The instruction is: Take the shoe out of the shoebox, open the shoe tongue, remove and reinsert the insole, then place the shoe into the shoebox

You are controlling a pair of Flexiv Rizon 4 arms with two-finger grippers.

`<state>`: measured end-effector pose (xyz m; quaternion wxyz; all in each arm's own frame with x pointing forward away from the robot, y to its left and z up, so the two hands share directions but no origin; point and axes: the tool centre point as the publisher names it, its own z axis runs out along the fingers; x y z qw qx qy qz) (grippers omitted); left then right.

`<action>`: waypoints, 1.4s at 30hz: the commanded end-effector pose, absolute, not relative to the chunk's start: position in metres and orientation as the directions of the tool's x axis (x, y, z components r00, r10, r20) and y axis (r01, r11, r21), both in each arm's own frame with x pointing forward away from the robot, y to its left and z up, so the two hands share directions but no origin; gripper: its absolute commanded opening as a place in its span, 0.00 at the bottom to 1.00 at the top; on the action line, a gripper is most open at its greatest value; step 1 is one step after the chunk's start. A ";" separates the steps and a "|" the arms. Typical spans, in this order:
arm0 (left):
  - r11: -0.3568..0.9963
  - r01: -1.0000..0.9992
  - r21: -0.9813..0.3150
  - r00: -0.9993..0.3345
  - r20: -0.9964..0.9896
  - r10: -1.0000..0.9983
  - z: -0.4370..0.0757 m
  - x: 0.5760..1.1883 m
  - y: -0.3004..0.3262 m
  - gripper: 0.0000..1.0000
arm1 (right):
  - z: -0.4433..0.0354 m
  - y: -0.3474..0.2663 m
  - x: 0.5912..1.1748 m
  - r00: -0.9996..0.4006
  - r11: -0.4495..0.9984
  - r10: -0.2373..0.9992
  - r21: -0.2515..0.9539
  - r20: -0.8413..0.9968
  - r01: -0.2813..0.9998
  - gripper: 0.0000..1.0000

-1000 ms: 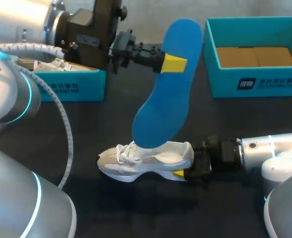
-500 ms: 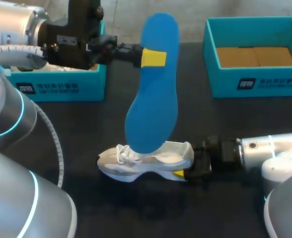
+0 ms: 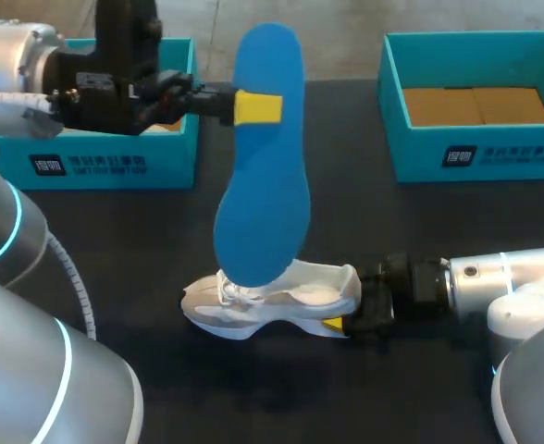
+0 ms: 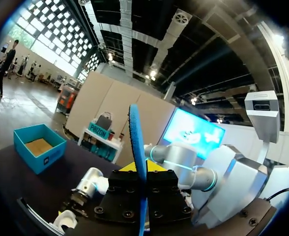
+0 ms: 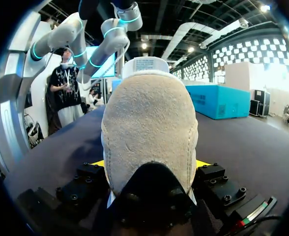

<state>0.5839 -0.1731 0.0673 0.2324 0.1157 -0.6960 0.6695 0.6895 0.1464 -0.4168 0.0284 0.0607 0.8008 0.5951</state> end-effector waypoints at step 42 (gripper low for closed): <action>0.053 -0.539 -0.841 -0.836 0.541 0.088 0.056 0.573 -0.142 0.00 | -0.415 0.165 0.698 -0.996 0.359 0.082 0.932 0.021 0.050 1.00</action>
